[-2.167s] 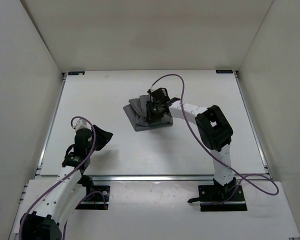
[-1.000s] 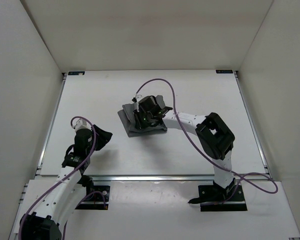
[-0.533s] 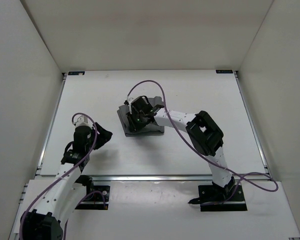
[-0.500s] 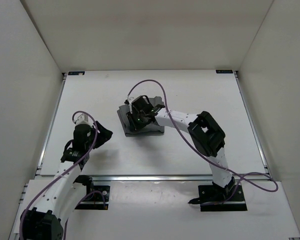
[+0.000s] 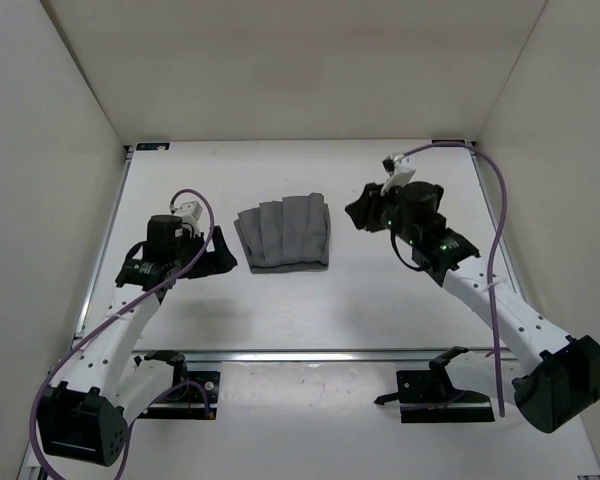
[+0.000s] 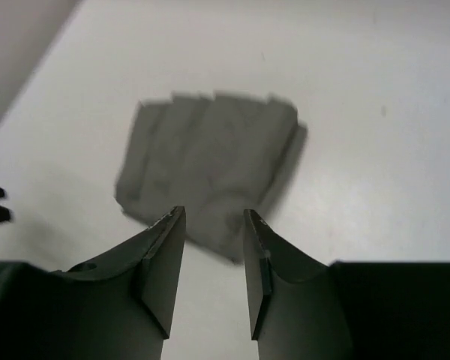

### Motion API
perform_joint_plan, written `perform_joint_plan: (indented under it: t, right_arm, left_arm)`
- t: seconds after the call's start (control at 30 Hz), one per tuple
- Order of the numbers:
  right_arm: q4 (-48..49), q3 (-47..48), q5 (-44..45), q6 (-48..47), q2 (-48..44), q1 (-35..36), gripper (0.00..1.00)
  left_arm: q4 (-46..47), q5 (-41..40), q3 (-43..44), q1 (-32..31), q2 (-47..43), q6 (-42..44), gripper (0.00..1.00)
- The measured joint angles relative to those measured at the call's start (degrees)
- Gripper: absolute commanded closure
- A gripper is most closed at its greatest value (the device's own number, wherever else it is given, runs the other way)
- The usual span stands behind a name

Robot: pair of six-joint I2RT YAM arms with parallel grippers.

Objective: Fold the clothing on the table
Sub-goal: Fold the skirt

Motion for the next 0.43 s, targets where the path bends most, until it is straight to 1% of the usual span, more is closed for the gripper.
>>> perform_joint_plan:
  t: [0.1,0.17,0.2,0.3,0.37,0.43]
  right_arm:
    - [-1.16,-8.46,-0.61,1.05,-2.45,-1.4,0.63]
    - [-3.06,-13.4,-0.92,1.86,-3.06,-2.1,0.59]
    - [-3.76,-15.54,-0.96,2.12,-3.69,-2.36,0.6]
    - [-5.4,-18.73,-1.09,2.45,-6.38,-2.82,0.53]
    - [-5.25,-19.98,-1.51,2.56,-8.83,-3.17,0.5]
    - [-4.48,-20.68,-2.21,2.64,-10.4,-3.65,0.44]
  left_arm:
    - [-1.9,1.42,0.0,-1.07,-0.5,1.77,0.01]
    - [-2.8,1.9,0.0,-1.14,-1.25,2.84,0.02]
    - [-3.04,2.03,0.0,-1.16,-1.77,3.17,0.02]
    - [-3.26,2.25,0.0,-1.53,-3.58,3.87,0.01]
    - [-3.23,2.4,-0.02,-1.81,-4.66,4.44,0.01]
    - [-3.45,2.27,-0.02,-2.29,-4.76,5.01,0.02]
